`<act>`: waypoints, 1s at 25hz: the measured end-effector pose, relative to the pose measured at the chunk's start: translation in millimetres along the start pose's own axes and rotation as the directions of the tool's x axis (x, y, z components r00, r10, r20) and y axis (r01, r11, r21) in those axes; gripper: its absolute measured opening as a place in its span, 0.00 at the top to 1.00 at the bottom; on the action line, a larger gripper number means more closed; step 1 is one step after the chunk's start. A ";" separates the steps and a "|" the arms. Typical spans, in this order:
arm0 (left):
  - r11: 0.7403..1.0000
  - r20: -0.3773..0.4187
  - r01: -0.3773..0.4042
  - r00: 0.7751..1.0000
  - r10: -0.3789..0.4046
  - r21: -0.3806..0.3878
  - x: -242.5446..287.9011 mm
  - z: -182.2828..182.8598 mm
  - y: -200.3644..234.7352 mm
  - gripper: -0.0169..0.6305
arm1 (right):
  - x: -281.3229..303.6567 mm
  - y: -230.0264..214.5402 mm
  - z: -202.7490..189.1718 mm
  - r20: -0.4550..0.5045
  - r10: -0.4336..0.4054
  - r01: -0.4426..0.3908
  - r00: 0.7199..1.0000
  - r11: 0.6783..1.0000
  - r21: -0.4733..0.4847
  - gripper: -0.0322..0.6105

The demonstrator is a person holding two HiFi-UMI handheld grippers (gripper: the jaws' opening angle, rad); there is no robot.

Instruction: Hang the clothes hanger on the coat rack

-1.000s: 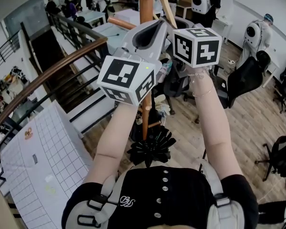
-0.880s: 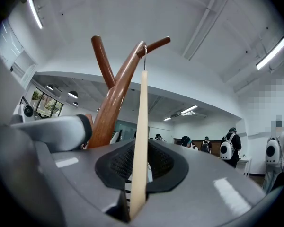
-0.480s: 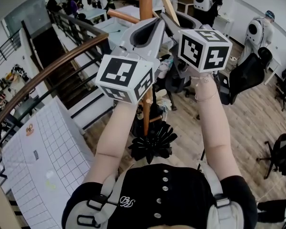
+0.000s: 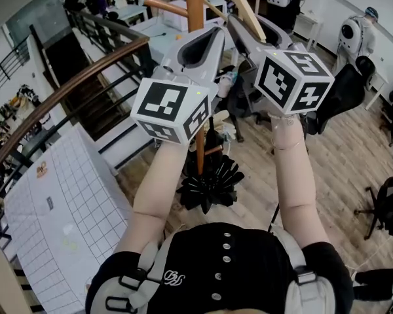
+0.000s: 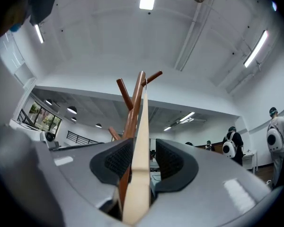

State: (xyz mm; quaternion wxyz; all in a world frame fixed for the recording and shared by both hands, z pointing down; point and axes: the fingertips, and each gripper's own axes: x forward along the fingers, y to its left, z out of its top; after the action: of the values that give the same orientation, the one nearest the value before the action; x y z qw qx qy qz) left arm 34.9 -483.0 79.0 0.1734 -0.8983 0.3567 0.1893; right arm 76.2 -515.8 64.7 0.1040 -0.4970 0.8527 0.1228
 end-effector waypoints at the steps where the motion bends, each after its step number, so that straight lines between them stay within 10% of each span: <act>1: 1.000 -0.002 -0.001 1.000 0.001 0.002 -2.5 -0.3 -3.0 0.98 | -6.4 2.3 1.4 0.009 0.003 -0.003 1.000 1.000 0.002 0.75; 25: 0.995 -0.082 -0.041 0.996 0.033 -0.095 -76.7 -23.1 -99.8 0.98 | -145.5 70.7 -36.3 -0.049 0.071 -0.069 0.996 0.997 0.043 0.87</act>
State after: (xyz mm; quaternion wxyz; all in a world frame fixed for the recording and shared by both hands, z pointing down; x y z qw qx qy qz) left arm 58.7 -380.8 152.2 0.1116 -0.9057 0.3703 0.1733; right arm 83.0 -374.0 150.2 0.0882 -0.4675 0.8743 0.0962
